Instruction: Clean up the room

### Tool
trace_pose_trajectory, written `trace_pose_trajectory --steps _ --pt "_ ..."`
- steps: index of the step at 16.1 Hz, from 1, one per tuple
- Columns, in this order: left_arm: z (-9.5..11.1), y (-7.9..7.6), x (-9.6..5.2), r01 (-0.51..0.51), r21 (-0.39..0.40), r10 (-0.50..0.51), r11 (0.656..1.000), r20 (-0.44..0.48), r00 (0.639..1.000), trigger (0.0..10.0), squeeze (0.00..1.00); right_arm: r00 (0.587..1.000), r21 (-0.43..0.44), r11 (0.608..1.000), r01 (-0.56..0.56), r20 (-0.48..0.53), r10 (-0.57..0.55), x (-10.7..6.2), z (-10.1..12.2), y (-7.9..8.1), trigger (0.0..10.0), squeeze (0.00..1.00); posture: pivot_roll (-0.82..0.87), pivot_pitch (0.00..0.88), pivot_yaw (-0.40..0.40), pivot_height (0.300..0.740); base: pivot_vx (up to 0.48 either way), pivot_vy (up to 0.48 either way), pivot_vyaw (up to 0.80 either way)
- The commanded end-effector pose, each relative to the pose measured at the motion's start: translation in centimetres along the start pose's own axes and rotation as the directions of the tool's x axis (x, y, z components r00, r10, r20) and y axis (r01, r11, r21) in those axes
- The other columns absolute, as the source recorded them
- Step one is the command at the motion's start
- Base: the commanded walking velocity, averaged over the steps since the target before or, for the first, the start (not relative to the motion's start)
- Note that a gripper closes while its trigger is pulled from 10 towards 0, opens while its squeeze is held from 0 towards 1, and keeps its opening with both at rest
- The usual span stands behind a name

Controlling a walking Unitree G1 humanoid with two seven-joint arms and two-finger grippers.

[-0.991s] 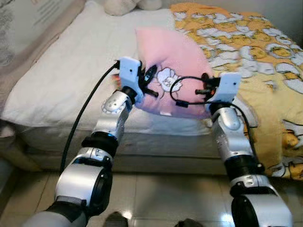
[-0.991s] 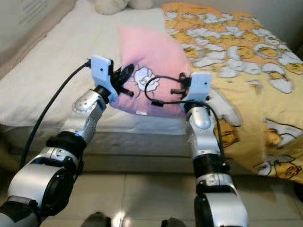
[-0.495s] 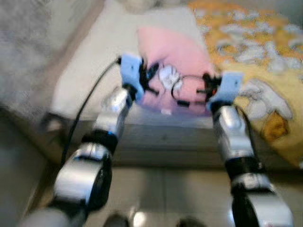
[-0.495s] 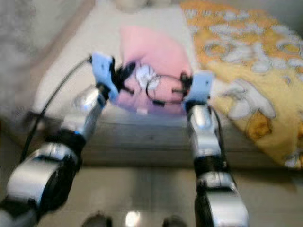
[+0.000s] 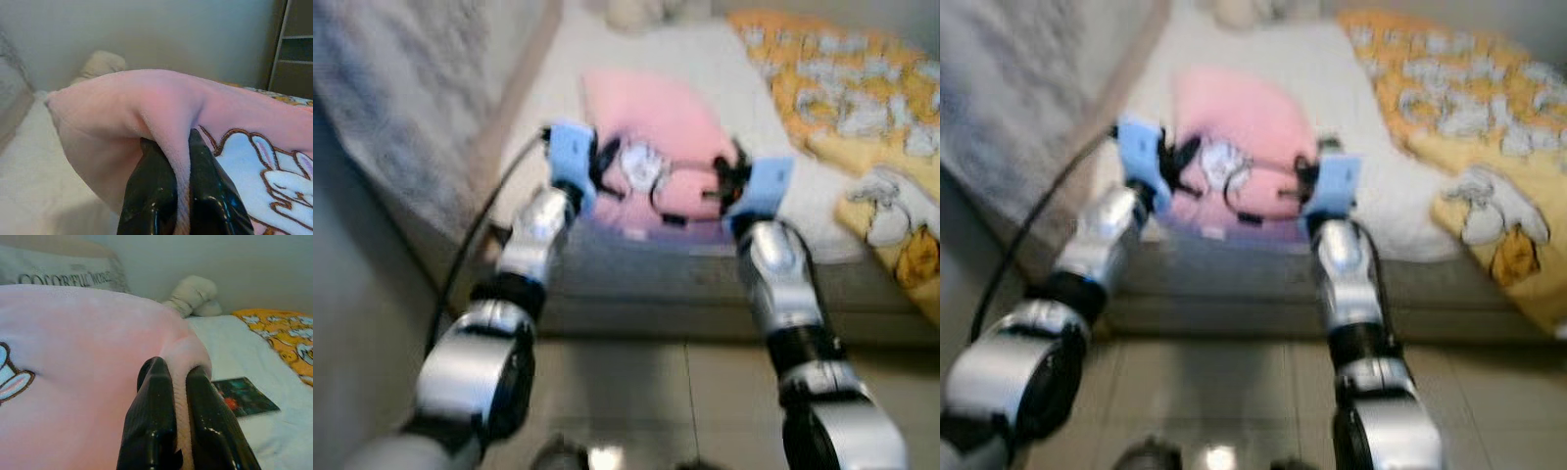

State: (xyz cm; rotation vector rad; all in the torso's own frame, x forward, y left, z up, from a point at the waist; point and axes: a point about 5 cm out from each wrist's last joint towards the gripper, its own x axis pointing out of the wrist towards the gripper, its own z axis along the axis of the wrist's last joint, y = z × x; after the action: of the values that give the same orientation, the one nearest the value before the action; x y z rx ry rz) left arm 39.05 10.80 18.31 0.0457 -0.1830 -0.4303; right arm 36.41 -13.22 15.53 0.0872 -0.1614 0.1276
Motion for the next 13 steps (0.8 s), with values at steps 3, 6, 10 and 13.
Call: trace_pose_trajectory --steps 3,6,10,13 --pt "1.89 1.99 0.08 -0.123 0.013 0.121 0.992 0.081 0.989 10.0 0.00 0.992 0.004 0.993 0.122 -0.020 -0.122 -0.86 -0.41 -3.39 0.0 0.00 0.06 0.000 -0.041 0.728 0.477 0.000 0.00" --pt "1.82 2.02 0.08 -0.138 0.014 0.136 0.990 0.076 0.988 10.0 0.00 0.992 0.003 0.993 0.120 -0.024 -0.120 -0.86 -0.45 -3.40 0.0 0.00 0.06 0.000 -0.043 0.728 0.472 0.000 0.00" --pt "1.80 2.42 0.07 -0.168 0.007 0.167 0.986 0.067 0.984 10.0 0.00 0.993 0.001 0.993 0.116 -0.026 -0.116 -0.82 -0.41 -3.46 0.0 0.00 0.06 0.000 -0.045 0.728 0.444 0.000 0.00" --pt "2.03 2.80 0.02 -0.185 -0.006 0.185 0.983 0.080 0.979 10.0 0.00 0.993 0.001 0.994 0.113 -0.028 -0.113 -0.86 -0.45 -3.42 0.0 0.00 0.06 0.000 -0.044 0.728 0.431 0.000 0.00"
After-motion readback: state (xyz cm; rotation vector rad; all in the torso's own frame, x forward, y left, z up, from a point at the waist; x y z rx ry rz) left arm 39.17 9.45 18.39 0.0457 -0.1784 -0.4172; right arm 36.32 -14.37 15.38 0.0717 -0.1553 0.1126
